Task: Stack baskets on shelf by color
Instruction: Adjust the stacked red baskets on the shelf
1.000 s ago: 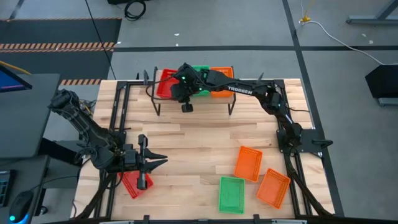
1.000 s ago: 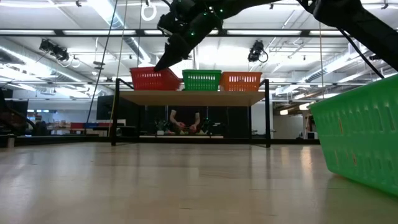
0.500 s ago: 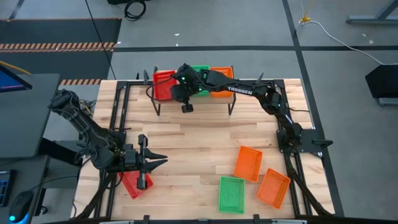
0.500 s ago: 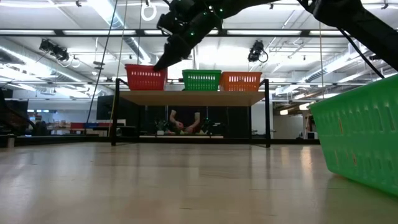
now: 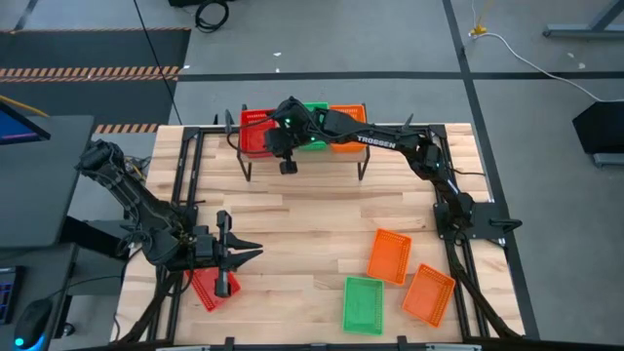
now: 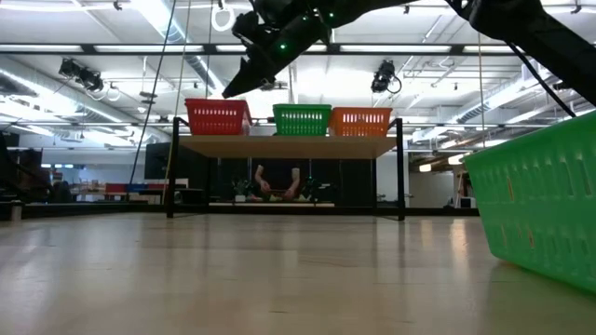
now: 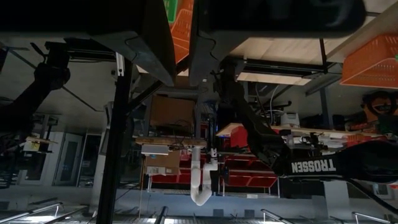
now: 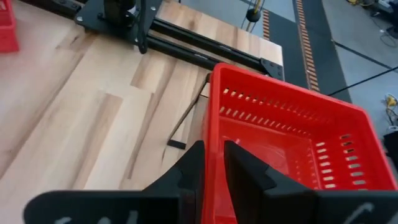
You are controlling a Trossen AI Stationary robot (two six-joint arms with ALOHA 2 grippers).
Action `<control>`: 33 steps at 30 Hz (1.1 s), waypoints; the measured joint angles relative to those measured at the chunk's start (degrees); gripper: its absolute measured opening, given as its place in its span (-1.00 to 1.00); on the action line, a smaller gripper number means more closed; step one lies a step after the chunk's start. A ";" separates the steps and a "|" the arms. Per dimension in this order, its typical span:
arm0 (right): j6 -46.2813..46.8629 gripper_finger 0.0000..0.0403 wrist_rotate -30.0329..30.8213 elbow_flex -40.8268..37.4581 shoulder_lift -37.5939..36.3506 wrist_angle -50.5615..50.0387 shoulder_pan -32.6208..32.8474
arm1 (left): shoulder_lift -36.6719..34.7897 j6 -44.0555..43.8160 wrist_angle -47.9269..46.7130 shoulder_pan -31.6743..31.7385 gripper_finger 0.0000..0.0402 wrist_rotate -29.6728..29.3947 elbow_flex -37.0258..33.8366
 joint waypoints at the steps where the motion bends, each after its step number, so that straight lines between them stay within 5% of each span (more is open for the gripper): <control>1: 0.00 -0.67 -0.44 0.00 0.00 -0.08 0.00 | 0.00 0.00 0.00 0.00 -0.74 0.01 -0.01; 5: 0.44 -0.67 -2.62 0.00 0.00 -0.12 0.00 | 0.00 0.00 0.01 0.00 -0.74 0.00 -0.01; 12: -0.66 -0.68 5.94 0.00 -0.85 -2.47 0.26 | -0.02 -0.06 0.01 -0.50 -0.74 0.00 -0.01; 22: -0.80 -0.79 4.97 0.02 -3.68 -3.00 0.46 | -0.04 0.02 0.01 -0.61 -0.74 0.01 -0.01; 28: 0.10 -0.89 16.02 0.04 -3.51 -7.71 -0.45 | -0.04 -0.04 -0.02 -0.61 -0.74 0.04 -0.01; 33: 3.08 -0.96 13.95 -0.02 -2.93 -11.81 -1.92 | -0.04 -0.04 0.01 -0.61 -0.74 0.04 -0.01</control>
